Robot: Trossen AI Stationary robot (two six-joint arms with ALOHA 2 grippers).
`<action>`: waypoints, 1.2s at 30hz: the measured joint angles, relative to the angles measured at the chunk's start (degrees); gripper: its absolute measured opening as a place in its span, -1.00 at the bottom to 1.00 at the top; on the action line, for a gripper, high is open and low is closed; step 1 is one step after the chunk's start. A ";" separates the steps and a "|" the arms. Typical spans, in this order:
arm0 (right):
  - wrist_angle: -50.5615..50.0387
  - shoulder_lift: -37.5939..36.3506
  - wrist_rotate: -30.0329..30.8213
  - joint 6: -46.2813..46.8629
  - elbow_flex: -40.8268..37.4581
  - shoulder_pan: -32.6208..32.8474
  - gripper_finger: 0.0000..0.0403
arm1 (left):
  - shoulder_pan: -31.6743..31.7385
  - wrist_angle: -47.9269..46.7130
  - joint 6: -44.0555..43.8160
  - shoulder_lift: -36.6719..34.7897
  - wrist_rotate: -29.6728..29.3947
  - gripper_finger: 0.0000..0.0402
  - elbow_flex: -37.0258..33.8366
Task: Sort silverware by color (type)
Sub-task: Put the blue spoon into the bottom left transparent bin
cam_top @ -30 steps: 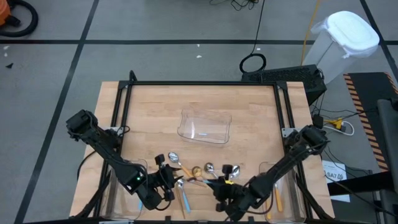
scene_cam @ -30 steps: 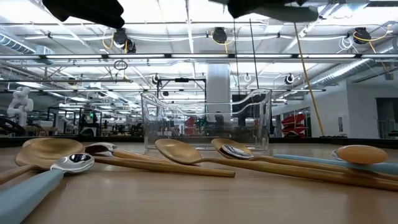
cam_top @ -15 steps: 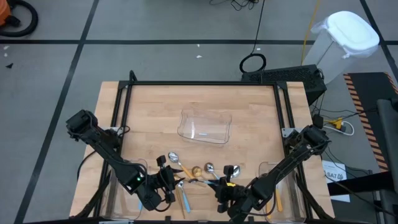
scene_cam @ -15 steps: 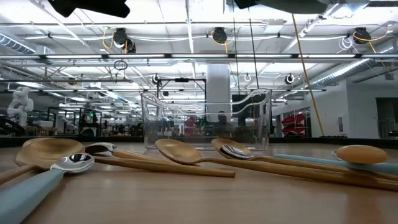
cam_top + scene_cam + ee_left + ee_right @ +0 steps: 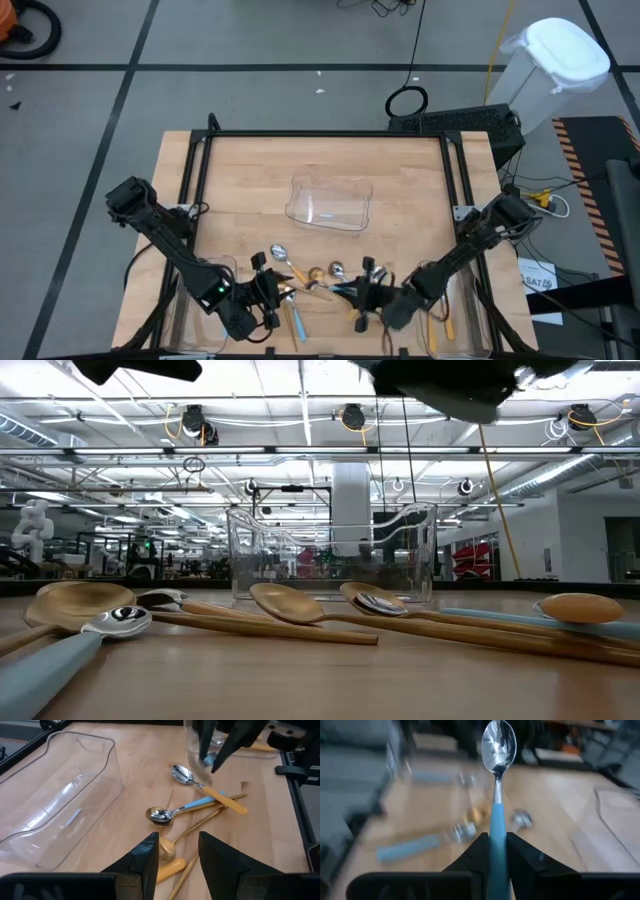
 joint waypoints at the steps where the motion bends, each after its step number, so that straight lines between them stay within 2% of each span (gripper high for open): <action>1: 7.73 0.02 -0.86 -1.63 -2.39 -0.58 -0.78 | 0.09 0.15 0.00 0.00 0.02 -0.31 0.00; 5: 31.66 0.85 -6.23 -4.42 -9.43 -3.33 -0.78 | 0.70 2.29 0.28 1.13 -0.06 -0.31 0.02; 8: 39.11 1.89 -5.66 -4.56 -11.07 -4.37 -0.78 | 1.42 5.83 1.73 3.03 0.04 -0.31 0.02; 19: 40.47 2.25 -5.65 -8.43 -8.33 -5.07 -0.78 | 4.55 27.83 12.87 10.11 0.26 -0.28 0.02; 22: 40.41 2.27 -5.63 -9.54 -8.03 -5.07 -0.78 | 5.19 33.81 13.99 11.29 0.24 -0.16 0.02; 29: 41.25 2.27 -5.43 -10.13 -7.90 -4.92 -0.78 | 6.93 38.02 13.37 11.30 -0.40 0.25 0.02; 32: 41.95 2.27 -5.43 -11.16 -7.88 -4.94 -0.78 | 7.86 40.03 12.29 11.26 -0.53 0.33 0.02; 36: 43.19 2.27 -5.43 -12.42 -7.87 -4.92 -0.78 | 8.94 41.08 12.15 11.28 -0.77 0.35 0.02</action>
